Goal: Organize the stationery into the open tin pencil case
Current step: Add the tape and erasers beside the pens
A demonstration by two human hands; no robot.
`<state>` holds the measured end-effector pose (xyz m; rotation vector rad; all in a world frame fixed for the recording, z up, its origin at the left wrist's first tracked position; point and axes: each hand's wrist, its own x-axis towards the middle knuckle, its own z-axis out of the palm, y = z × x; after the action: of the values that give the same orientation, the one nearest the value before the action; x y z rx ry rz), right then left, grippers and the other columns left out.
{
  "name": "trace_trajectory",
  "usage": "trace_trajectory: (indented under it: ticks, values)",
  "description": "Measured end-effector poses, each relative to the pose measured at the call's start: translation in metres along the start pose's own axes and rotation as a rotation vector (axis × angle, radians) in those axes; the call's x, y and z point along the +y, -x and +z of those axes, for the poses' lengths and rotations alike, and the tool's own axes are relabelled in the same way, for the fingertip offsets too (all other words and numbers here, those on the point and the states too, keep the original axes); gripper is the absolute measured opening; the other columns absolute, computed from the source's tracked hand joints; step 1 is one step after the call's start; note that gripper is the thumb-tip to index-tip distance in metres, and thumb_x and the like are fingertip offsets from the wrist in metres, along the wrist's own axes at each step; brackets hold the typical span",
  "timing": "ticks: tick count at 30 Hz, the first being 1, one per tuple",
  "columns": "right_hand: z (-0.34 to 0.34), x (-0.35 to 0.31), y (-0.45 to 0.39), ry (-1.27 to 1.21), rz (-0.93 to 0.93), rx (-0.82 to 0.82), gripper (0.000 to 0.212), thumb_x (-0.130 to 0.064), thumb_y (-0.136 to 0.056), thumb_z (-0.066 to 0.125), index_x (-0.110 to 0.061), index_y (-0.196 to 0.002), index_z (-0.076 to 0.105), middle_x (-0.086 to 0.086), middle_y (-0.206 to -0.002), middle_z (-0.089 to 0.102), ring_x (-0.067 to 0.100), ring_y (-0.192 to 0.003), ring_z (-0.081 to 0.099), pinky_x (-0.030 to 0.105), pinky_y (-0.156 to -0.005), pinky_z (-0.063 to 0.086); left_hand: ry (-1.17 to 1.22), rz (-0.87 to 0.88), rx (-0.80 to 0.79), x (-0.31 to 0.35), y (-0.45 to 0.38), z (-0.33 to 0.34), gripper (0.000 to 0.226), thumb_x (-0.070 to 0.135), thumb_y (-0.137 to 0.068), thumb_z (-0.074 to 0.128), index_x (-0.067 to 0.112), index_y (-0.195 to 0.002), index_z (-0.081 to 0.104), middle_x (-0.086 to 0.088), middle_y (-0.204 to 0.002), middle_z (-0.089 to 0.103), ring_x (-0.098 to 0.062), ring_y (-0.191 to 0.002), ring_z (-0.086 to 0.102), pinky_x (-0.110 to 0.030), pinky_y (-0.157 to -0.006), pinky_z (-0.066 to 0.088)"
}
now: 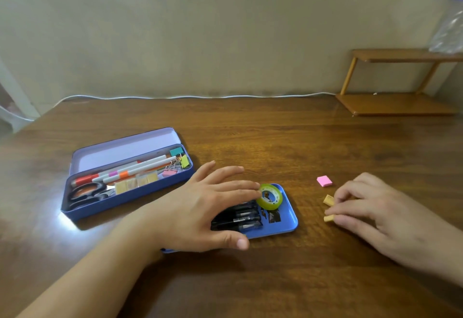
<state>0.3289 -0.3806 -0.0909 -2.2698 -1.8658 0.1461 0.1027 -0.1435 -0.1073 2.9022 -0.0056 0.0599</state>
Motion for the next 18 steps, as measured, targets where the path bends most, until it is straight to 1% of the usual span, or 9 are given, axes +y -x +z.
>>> trace_trajectory:
  ticks: [2,4,5,8,10,12,15,17,18]
  values:
    - [0.002,-0.01,-0.001,-0.132,0.014,0.065,0.035,-0.061,-0.089,0.038,-0.047,-0.098,0.069,-0.032,-0.095,0.058,-0.003,-0.105,0.052,0.015,-0.082,0.045,-0.024,0.009,-0.015,0.003,-0.004,0.001,0.083,0.08,-0.082,0.035,0.038,-0.153,0.029,0.024,-0.161,0.025,0.0,-0.152,-0.007,-0.05,-0.124,-0.005]
    - [0.006,-0.015,-0.002,-0.21,0.047,0.107,0.024,-0.055,-0.085,0.045,-0.051,-0.098,0.066,-0.035,-0.088,0.061,-0.011,-0.101,0.054,0.009,-0.075,0.044,-0.031,0.009,-0.023,0.004,-0.005,0.002,0.082,0.079,-0.082,0.037,0.038,-0.153,0.03,0.024,-0.161,0.027,0.0,-0.152,-0.008,-0.051,-0.124,-0.006]
    - [0.008,-0.015,-0.002,-0.225,0.064,0.122,0.023,-0.053,-0.082,0.047,-0.054,-0.1,0.062,-0.038,-0.09,0.059,-0.015,-0.099,0.054,0.008,-0.073,0.044,-0.029,0.007,-0.025,0.004,-0.005,0.003,0.082,0.079,-0.082,0.037,0.038,-0.153,0.031,0.024,-0.16,0.027,0.0,-0.152,-0.008,-0.051,-0.124,-0.006]
    - [0.011,-0.013,0.001,-0.181,0.09,0.1,0.035,-0.064,-0.076,0.036,-0.057,-0.1,0.06,-0.044,-0.095,0.052,-0.018,-0.097,0.053,0.013,-0.081,0.046,-0.007,-0.001,-0.02,0.003,-0.004,0.002,0.08,0.079,-0.082,0.039,0.04,-0.152,0.031,0.023,-0.161,0.024,0.001,-0.152,-0.006,-0.05,-0.124,-0.005]
    - [0.011,-0.01,0.005,-0.096,0.089,0.049,0.035,-0.066,-0.077,0.028,-0.062,-0.097,0.056,-0.047,-0.09,0.05,-0.021,-0.098,0.05,0.013,-0.08,0.047,-0.005,-0.003,-0.013,0.002,-0.004,0.001,0.08,0.08,-0.082,0.041,0.042,-0.152,0.03,0.023,-0.162,0.02,0.001,-0.151,-0.004,-0.047,-0.125,-0.004]
    - [0.01,-0.007,0.01,-0.032,0.073,0.013,0.025,-0.066,-0.081,0.034,-0.065,-0.1,0.051,-0.043,-0.084,0.053,-0.018,-0.101,0.047,0.013,-0.072,0.048,-0.024,-0.01,-0.011,0.001,-0.005,0.001,0.083,0.08,-0.081,0.046,0.042,-0.152,0.028,0.023,-0.163,0.018,0.001,-0.151,0.0,-0.043,-0.125,-0.002]
    - [0.009,-0.008,0.013,0.022,0.081,-0.002,0.027,-0.068,-0.075,0.045,-0.068,-0.102,0.047,-0.034,-0.103,0.05,-0.007,-0.1,0.049,0.02,-0.066,0.051,-0.064,-0.041,-0.016,0.0,-0.003,0.002,0.086,0.082,-0.079,0.048,0.046,-0.153,0.023,0.024,-0.163,0.016,-0.002,-0.15,0.009,-0.036,-0.125,0.008]
    - [0.008,-0.011,0.013,0.016,0.088,-0.002,0.02,-0.067,-0.077,0.051,-0.061,-0.095,0.051,-0.033,-0.107,0.047,-0.005,-0.099,0.05,0.019,-0.065,0.049,-0.059,-0.063,-0.016,0.0,-0.003,0.002,0.085,0.082,-0.079,0.05,0.047,-0.152,0.023,0.024,-0.163,0.015,-0.001,-0.148,0.014,-0.033,-0.123,0.015]
    - [0.008,-0.013,0.012,0.011,0.092,0.004,0.024,-0.071,-0.075,0.048,-0.056,-0.093,0.053,-0.033,-0.106,0.048,-0.004,-0.098,0.05,0.019,-0.064,0.048,-0.051,-0.069,-0.016,0.0,-0.002,0.001,0.085,0.081,-0.079,0.051,0.047,-0.151,0.024,0.024,-0.162,0.015,-0.001,-0.147,0.015,-0.031,-0.122,0.016]
